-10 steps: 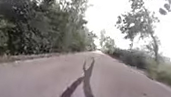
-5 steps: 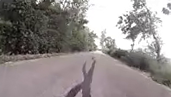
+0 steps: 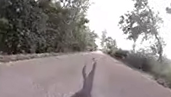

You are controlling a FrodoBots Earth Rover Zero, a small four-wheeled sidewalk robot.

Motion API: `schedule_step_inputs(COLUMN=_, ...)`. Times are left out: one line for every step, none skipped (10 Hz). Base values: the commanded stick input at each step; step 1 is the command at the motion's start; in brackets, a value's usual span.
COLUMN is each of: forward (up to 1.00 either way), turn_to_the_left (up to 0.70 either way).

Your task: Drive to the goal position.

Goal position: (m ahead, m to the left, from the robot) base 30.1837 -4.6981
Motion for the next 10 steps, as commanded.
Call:
schedule_step_inputs(forward=0.70, turn_to_the_left=0.00)
schedule_step_inputs(forward=0.70, turn_to_the_left=0.00)
schedule_step_inputs(forward=0.70, turn_to_the_left=0.00)
schedule_step_inputs(forward=0.70, turn_to_the_left=0.00)
schedule_step_inputs(forward=0.70, turn_to_the_left=0.00)
schedule_step_inputs(forward=0.70, turn_to_the_left=0.00)
schedule_step_inputs(forward=0.70, turn_to_the_left=0.00)
schedule_step_inputs(forward=0.70, turn_to_the_left=0.00)
schedule_step_inputs(forward=0.70, turn_to_the_left=0.00)
schedule_step_inputs(forward=0.70, turn_to_the_left=0.00)
